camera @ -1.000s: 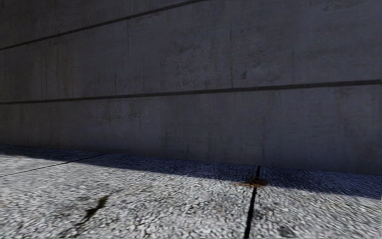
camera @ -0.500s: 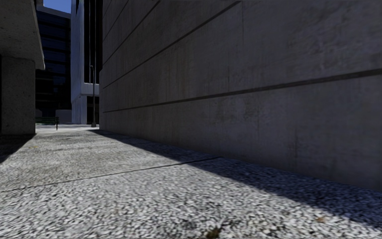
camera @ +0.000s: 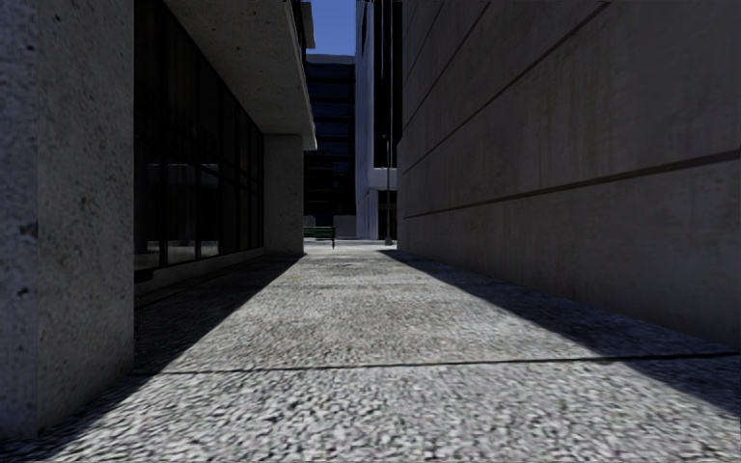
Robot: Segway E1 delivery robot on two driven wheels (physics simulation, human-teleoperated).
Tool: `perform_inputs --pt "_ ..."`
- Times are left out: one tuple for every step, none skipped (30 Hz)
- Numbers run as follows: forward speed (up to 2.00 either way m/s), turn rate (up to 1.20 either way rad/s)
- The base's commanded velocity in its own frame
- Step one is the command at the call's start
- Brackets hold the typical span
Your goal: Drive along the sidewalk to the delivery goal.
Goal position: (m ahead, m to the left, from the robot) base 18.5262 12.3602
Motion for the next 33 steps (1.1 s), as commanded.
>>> perform_inputs --pt "1.55 0.0" --pt "1.55 0.0" --pt "1.56 0.0" --pt "1.56 0.0" --pt "1.56 0.0" --pt "1.56 0.0" --pt "1.56 0.0" --pt "1.56 0.0" --pt "1.56 0.0" --pt "1.56 0.0" --pt "1.56 0.0" --pt "1.56 0.0" --pt "1.56 0.0" --pt "1.56 0.0" --pt "1.56 0.0" --pt "1.56 0.0" --pt "1.56 0.0" --pt "1.56 0.0" --pt "1.56 0.0" --pt "1.56 0.0" --pt "1.57 0.0" --pt "1.58 0.0" --pt "1.6 0.0" --pt "1.62 0.0" --pt "1.62 0.0" --pt "1.66 0.0" --pt "1.71 0.0" --pt "1.74 0.0" --pt "1.75 0.0" --pt "1.75 0.0" --pt "1.84 0.0" --pt "1.92 0.0" --pt "2.0 0.0"
